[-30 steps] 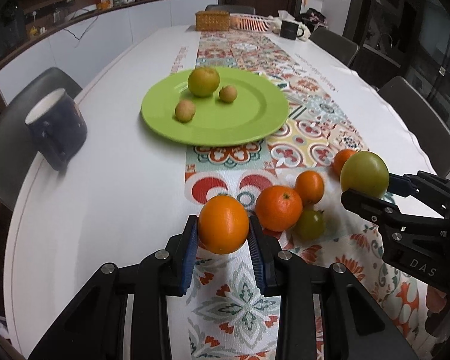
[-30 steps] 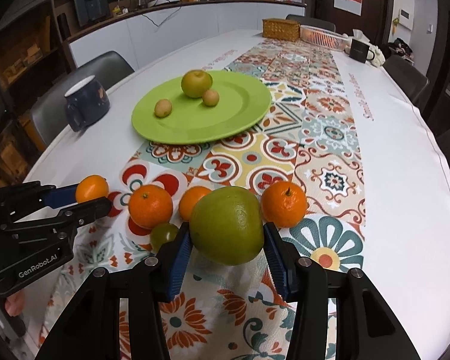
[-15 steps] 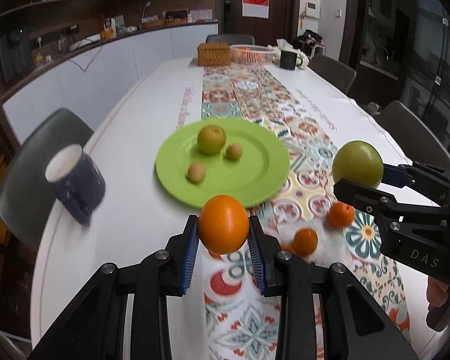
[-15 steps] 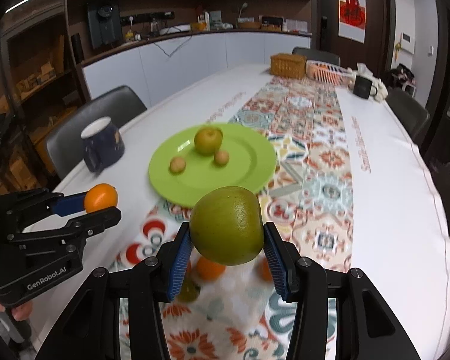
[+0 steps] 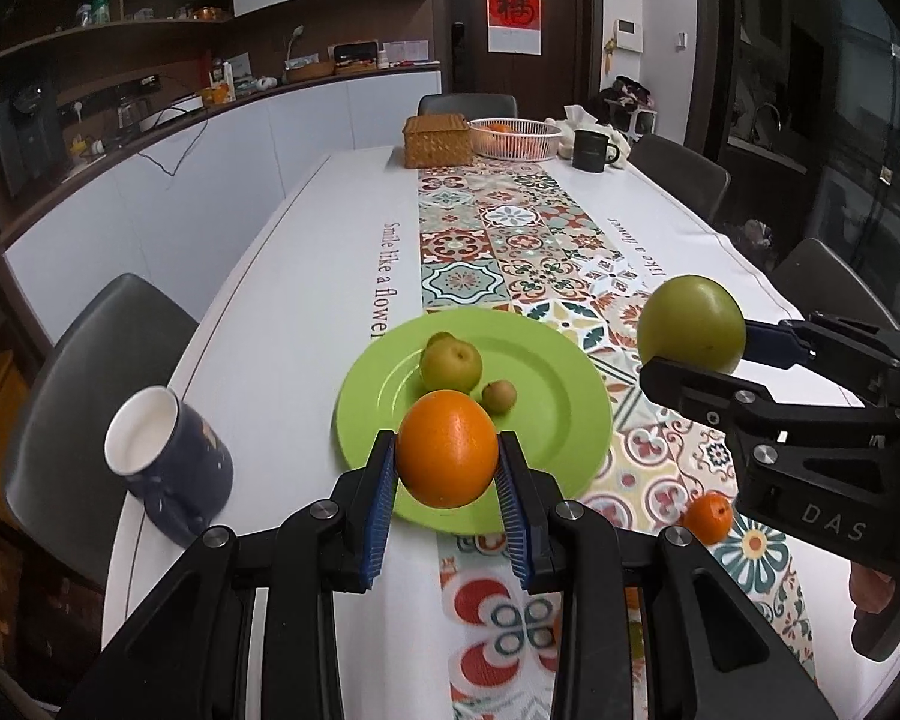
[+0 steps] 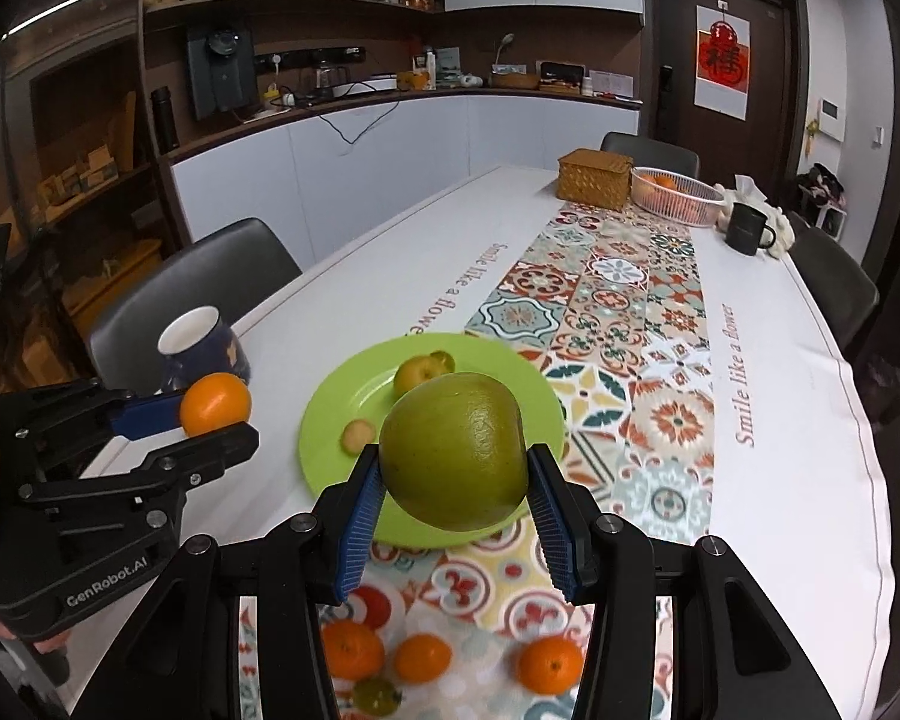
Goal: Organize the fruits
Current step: 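Carry the orange and green apple over the green plate and lower them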
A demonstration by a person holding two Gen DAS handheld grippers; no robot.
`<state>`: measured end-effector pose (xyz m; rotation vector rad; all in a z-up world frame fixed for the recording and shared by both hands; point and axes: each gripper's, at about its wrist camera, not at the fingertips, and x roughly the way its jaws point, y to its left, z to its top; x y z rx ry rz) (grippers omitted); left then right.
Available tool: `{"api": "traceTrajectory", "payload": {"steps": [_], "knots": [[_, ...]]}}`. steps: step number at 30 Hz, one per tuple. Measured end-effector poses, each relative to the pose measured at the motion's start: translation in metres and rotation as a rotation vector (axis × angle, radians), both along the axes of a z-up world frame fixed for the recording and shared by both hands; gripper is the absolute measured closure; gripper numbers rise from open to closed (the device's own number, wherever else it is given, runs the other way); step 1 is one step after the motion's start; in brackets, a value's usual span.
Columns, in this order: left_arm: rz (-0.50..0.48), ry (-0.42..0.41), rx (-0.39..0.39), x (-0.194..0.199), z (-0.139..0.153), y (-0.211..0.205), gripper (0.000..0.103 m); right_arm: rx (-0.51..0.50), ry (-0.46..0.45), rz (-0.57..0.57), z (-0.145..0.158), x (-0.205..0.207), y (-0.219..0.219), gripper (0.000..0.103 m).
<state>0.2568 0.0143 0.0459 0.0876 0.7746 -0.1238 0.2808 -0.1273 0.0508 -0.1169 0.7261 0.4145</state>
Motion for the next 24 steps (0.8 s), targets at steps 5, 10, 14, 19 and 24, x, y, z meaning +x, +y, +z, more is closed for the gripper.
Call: {"api": "traceTrajectory", "payload": {"steps": [5,10,14,19,24], "knots": [[-0.009,0.018,0.003,0.023,-0.004,0.001,0.071,-0.002,0.03,-0.001,-0.001,0.028,0.006,0.055],[-0.013,0.053,-0.009,0.049,-0.014,0.004,0.071,-0.018,0.071,-0.005,-0.01,0.059,0.013,0.055],[-0.011,0.089,-0.027,0.069,-0.025,0.009,0.071,-0.041,0.096,-0.014,-0.021,0.08,0.018,0.055],[-0.007,0.134,-0.02,0.087,-0.046,0.012,0.071,-0.066,0.133,-0.028,-0.041,0.103,0.024,0.055],[-0.006,0.175,-0.03,0.099,-0.063,0.014,0.071,-0.074,0.183,-0.027,-0.063,0.119,0.029,0.055]]}}
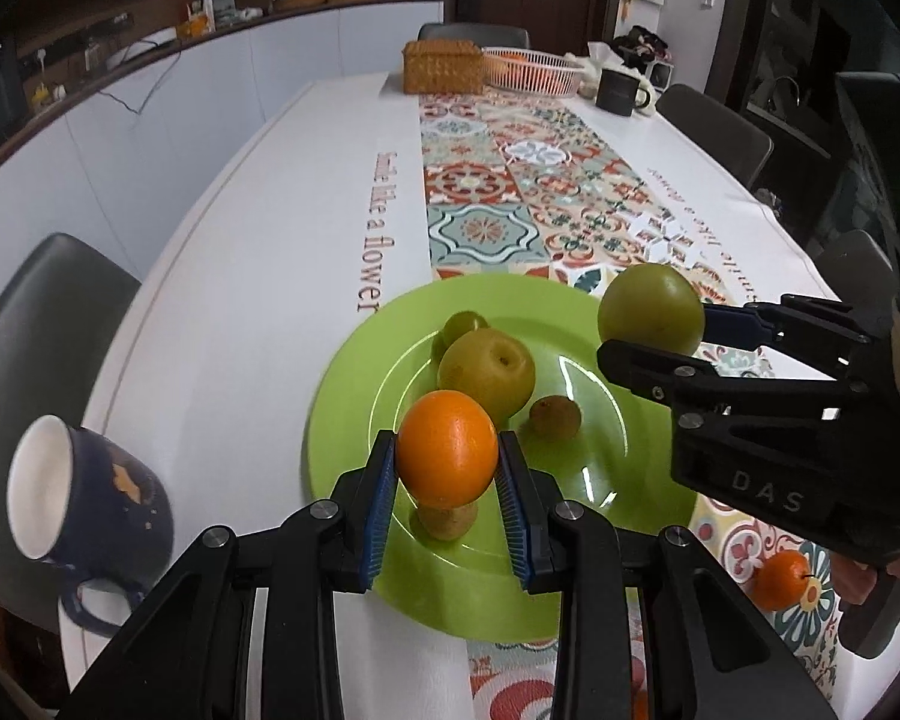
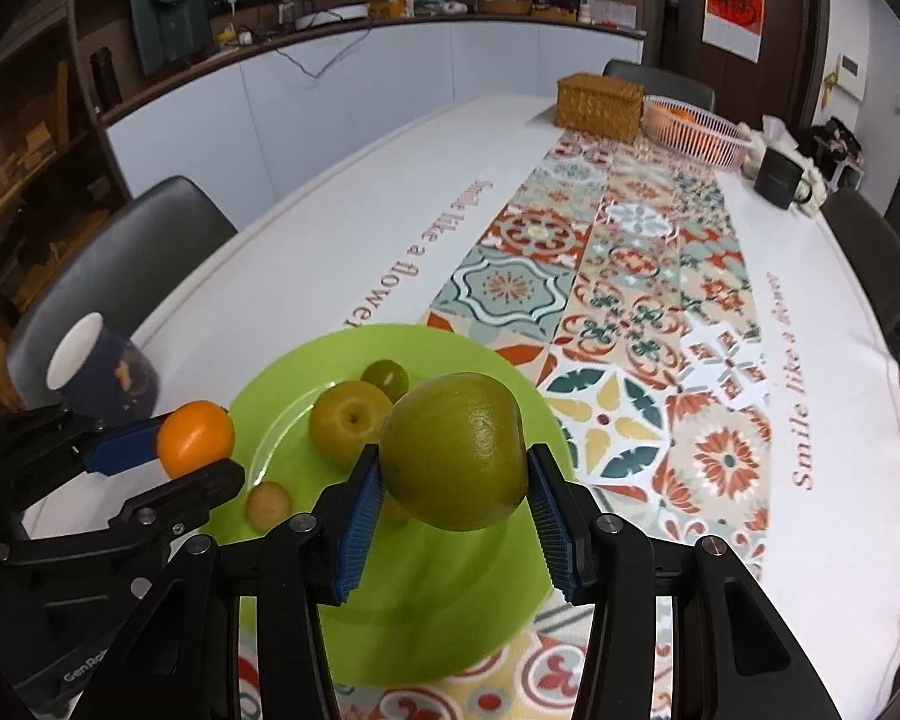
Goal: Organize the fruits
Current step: 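Carry the orange and green apple over the green plate and lower them, then open both tools and move them back toward the remaining fruit on the runner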
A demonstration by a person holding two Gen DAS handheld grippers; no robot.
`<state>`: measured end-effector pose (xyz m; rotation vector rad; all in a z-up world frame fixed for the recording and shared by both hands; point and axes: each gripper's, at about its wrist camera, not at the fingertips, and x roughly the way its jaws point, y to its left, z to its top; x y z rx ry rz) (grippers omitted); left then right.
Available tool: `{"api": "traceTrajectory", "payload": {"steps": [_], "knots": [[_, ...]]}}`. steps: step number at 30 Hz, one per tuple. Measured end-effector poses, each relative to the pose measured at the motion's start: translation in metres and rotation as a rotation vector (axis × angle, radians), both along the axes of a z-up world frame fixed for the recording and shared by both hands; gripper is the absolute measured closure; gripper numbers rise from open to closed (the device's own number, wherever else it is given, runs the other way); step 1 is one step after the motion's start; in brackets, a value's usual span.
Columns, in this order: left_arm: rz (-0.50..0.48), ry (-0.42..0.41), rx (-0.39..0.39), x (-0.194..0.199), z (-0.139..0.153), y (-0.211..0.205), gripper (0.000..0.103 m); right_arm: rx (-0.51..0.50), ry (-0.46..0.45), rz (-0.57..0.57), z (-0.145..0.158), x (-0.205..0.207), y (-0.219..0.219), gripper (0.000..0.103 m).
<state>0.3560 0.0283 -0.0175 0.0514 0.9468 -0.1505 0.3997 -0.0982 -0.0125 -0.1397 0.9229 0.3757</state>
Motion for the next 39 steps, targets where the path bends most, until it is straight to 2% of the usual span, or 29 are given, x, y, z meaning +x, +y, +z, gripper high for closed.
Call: {"api": "traceTrajectory", "payload": {"steps": [11,15,17,18,20,22,24,27,39], "knots": [[-0.01,0.05,-0.005,0.013,-0.022,-0.002,0.071,0.004,0.054,0.0,-0.027,0.017,0.004,0.055],[-0.021,0.065,0.019,0.015,-0.027,-0.008,0.07,0.006,0.06,-0.001,-0.03,0.018,0.004,0.054],[-0.019,0.053,0.033,0.014,-0.025,-0.01,0.065,0.021,0.039,0.003,-0.026,0.015,0.002,0.053],[-0.015,0.046,0.041,0.012,-0.024,-0.01,0.06,0.025,0.035,0.005,-0.025,0.015,0.002,0.049],[-0.006,0.027,0.048,0.007,-0.019,-0.01,0.059,0.021,0.029,-0.001,-0.022,0.012,0.0,0.046],[0.003,0.005,0.041,0.0,-0.011,-0.009,0.052,0.022,0.012,-0.006,-0.017,0.005,-0.005,0.046],[0.01,-0.023,0.045,-0.007,-0.002,-0.01,0.049,0.031,0.003,-0.018,-0.013,-0.001,-0.01,0.046],[0.02,-0.066,0.062,-0.022,0.012,-0.012,0.048,0.047,-0.018,-0.031,-0.004,-0.018,-0.02,0.046],[0.013,-0.194,0.017,-0.088,0.059,-0.017,0.039,0.091,-0.144,-0.03,0.041,-0.093,-0.046,0.046]]}}
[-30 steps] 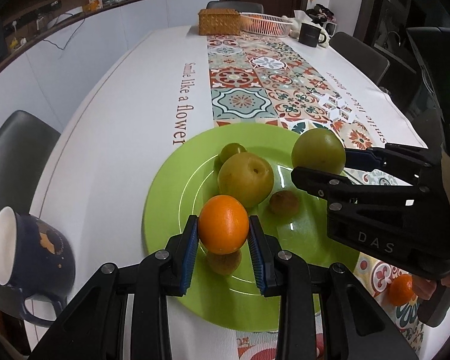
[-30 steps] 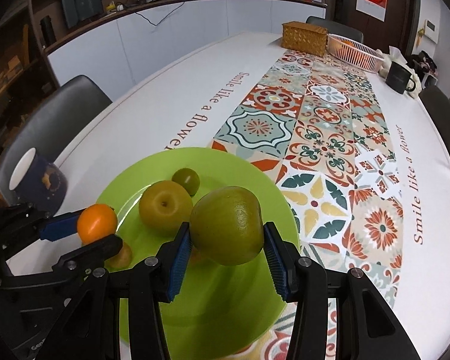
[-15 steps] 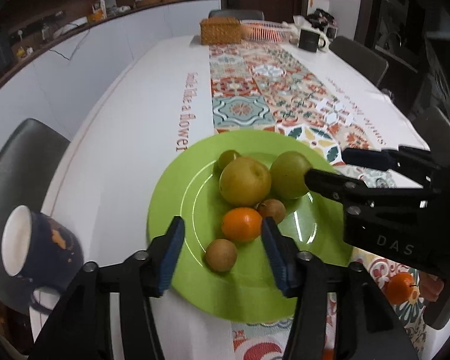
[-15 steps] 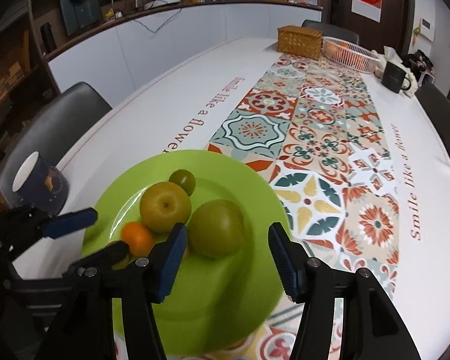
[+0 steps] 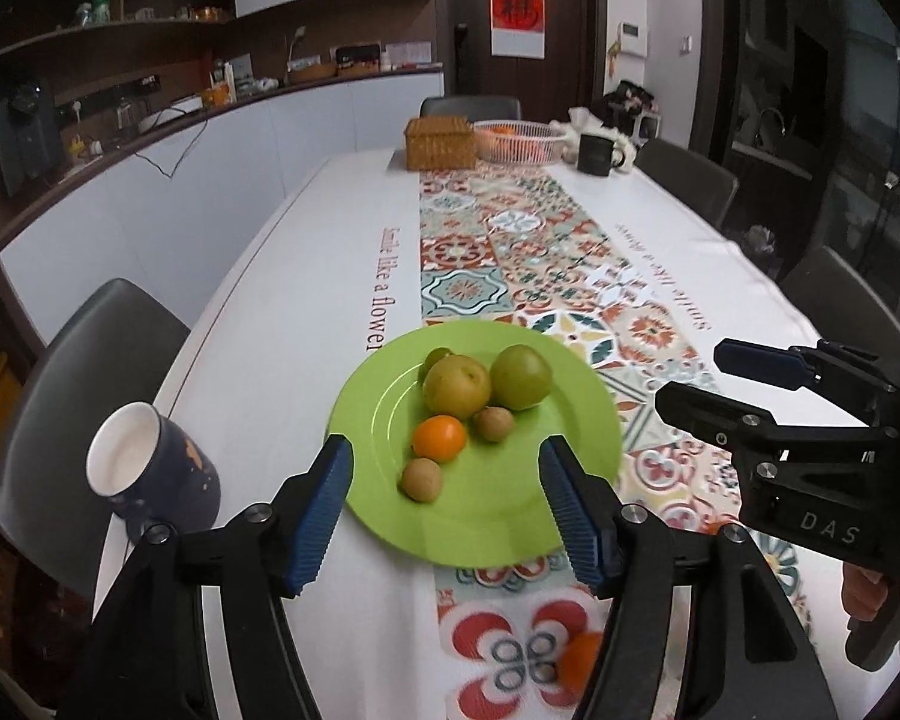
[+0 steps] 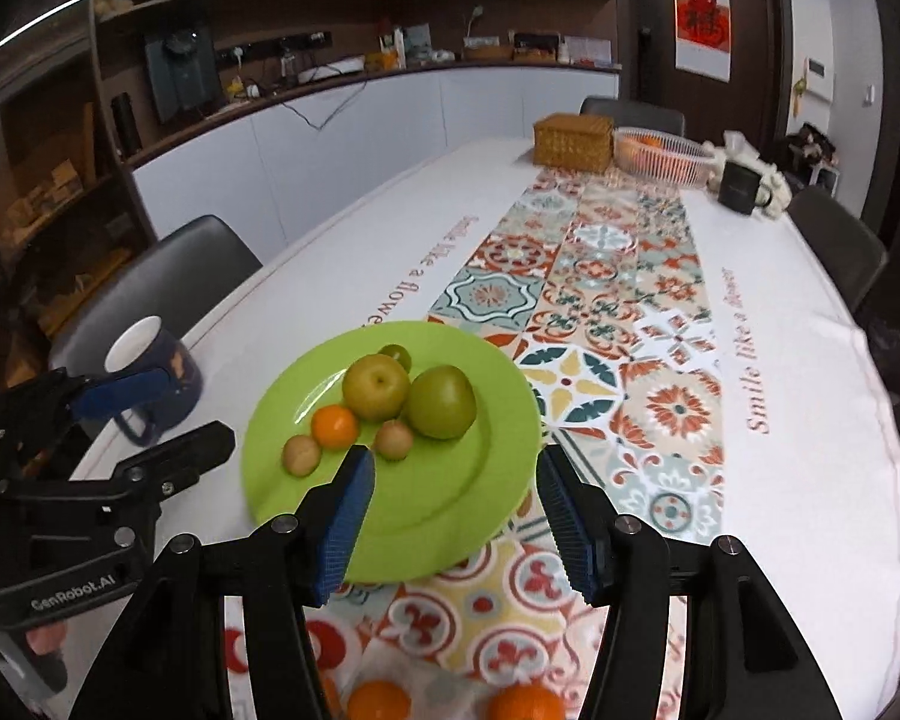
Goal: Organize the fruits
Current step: 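Open both tools and move them back toward the remaining fruit on the runner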
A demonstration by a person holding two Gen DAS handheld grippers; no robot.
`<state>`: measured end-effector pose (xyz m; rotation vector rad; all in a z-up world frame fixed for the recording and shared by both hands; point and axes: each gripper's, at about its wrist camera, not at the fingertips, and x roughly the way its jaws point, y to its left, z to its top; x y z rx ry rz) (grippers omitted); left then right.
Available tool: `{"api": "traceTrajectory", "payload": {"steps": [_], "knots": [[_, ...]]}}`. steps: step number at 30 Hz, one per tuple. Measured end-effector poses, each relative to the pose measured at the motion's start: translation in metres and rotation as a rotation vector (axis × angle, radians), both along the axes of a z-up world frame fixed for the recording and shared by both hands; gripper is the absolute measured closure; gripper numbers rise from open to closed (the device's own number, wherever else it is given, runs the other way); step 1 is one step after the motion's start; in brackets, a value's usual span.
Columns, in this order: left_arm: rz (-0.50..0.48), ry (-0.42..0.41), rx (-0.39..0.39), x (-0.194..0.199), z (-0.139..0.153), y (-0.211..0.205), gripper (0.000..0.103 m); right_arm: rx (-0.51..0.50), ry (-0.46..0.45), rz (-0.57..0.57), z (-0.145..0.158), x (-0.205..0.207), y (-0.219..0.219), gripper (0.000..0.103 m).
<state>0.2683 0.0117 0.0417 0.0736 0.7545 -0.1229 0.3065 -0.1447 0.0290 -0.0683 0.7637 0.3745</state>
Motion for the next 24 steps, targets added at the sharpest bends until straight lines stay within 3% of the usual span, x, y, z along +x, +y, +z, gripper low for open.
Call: {"api": "traceTrajectory", "payload": {"steps": [15,24], "knots": [[-0.062,-0.115,0.02,-0.085,0.032,-0.002,0.029,0.014,-0.115,0.023,0.029,-0.093,-0.007,0.046],[-0.16,-0.144,0.11,-0.123,0.021,-0.004,0.023,-0.019,-0.114,0.025,0.018,-0.134,-0.002,0.046]]}}
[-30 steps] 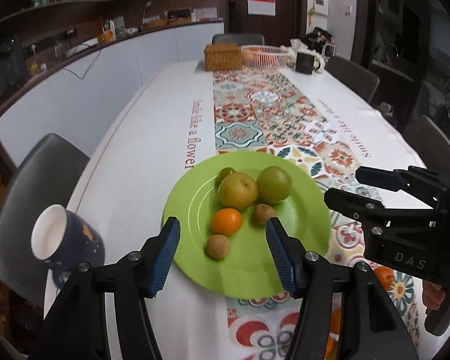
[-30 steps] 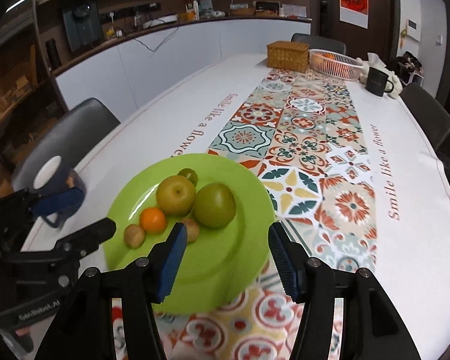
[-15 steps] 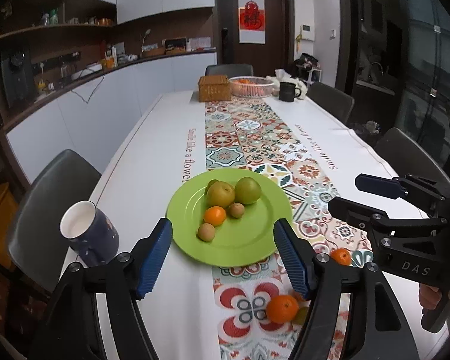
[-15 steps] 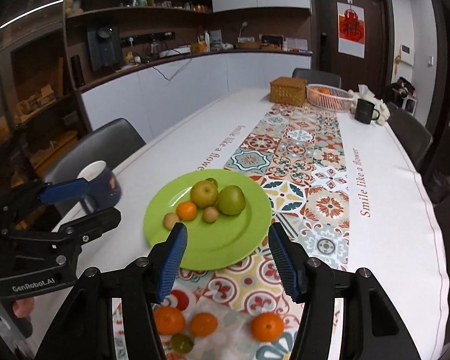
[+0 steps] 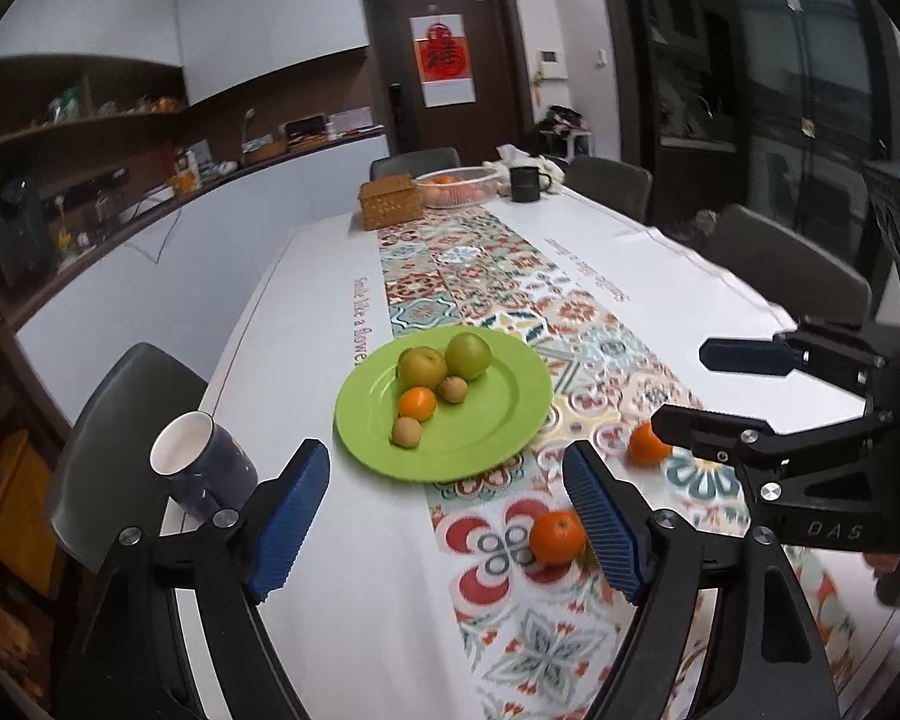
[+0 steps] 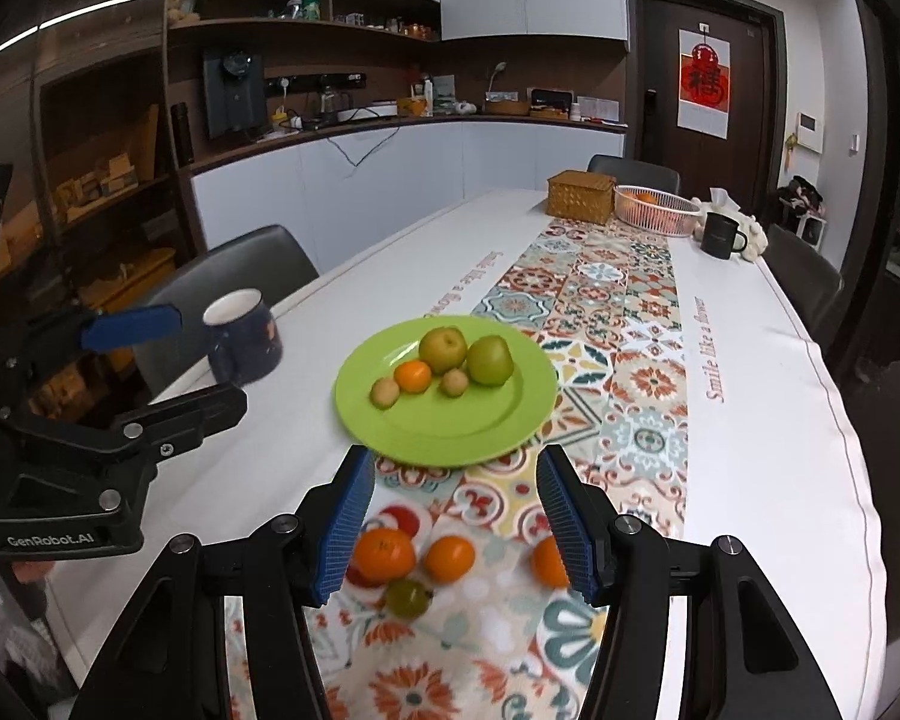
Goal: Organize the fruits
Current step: 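Open both tools and move them back toward the remaining fruit on the runner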
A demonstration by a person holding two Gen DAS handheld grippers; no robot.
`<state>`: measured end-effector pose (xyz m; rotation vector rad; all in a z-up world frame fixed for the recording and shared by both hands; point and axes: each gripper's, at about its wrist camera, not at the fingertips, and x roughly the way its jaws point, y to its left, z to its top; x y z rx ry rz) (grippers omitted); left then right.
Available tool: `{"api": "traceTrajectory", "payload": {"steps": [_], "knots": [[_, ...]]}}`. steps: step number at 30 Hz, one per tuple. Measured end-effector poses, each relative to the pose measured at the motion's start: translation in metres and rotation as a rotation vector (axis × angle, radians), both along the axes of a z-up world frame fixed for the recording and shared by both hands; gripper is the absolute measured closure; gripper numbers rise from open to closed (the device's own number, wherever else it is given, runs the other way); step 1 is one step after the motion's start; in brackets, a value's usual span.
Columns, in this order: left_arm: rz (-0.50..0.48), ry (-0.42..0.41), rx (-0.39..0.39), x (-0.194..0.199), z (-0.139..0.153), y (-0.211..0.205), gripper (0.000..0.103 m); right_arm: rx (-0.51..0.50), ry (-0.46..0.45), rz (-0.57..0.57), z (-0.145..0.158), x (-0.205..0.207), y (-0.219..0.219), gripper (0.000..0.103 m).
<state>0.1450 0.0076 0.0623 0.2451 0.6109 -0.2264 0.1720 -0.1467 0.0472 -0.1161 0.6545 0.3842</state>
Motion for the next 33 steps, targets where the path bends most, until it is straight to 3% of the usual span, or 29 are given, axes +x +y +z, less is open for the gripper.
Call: {"api": "traceTrajectory", "payload": {"steps": [13,26,33], "knots": [[-0.159,0.023,0.036,-0.016,-0.034,0.003,0.023,-0.074,0.075,0.048,-0.034,-0.03,0.02,0.046],[-0.371,0.145,0.072,0.01,-0.079,-0.007,0.023,-0.132,0.178,0.074,-0.075,-0.013,0.03,0.046],[-0.418,0.187,0.108,0.025,-0.099,-0.014,0.023,-0.148,0.243,0.087,-0.095,0.003,0.032,0.046]]}}
